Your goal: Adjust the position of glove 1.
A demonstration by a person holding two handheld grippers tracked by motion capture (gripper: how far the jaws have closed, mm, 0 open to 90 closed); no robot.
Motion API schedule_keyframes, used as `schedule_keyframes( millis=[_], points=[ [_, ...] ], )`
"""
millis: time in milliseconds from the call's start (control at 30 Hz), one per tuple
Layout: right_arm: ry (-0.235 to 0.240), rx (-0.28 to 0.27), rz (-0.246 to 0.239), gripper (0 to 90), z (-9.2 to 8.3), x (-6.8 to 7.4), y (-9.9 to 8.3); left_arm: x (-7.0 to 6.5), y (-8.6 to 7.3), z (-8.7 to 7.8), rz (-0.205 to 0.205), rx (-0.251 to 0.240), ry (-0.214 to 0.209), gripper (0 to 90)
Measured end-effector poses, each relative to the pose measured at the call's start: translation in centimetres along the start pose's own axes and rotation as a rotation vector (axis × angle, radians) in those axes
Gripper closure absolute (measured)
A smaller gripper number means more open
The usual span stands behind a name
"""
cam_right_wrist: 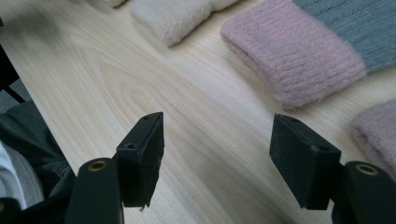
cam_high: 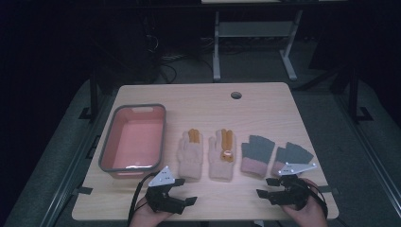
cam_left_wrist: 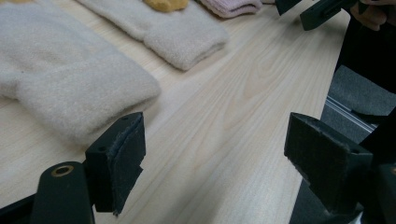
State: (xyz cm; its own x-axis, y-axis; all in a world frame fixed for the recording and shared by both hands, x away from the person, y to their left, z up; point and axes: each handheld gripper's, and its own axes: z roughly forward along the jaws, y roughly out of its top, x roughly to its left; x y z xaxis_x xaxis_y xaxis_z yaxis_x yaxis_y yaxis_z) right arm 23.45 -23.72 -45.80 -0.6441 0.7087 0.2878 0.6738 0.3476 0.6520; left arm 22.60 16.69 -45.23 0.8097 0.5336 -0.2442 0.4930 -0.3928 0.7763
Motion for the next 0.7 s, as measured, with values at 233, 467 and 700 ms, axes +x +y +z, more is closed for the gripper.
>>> schedule_keyframes(
  millis=[233,467,700],
  points=[
    [0.025,0.023,-0.009,31.1,0.2,0.3,0.2,-0.2,-0.1,-0.3,0.011,0.001,0.020,20.7],
    [0.057,0.018,-0.040,30.3,0.2,1.4,1.5,-0.1,-0.1,-0.8,0.014,-0.009,0.030,20.7],
    [0.062,0.051,-0.072,30.3,0.2,2.1,3.6,0.1,0.1,-0.6,0.020,-0.011,0.032,20.7]
  ],
)
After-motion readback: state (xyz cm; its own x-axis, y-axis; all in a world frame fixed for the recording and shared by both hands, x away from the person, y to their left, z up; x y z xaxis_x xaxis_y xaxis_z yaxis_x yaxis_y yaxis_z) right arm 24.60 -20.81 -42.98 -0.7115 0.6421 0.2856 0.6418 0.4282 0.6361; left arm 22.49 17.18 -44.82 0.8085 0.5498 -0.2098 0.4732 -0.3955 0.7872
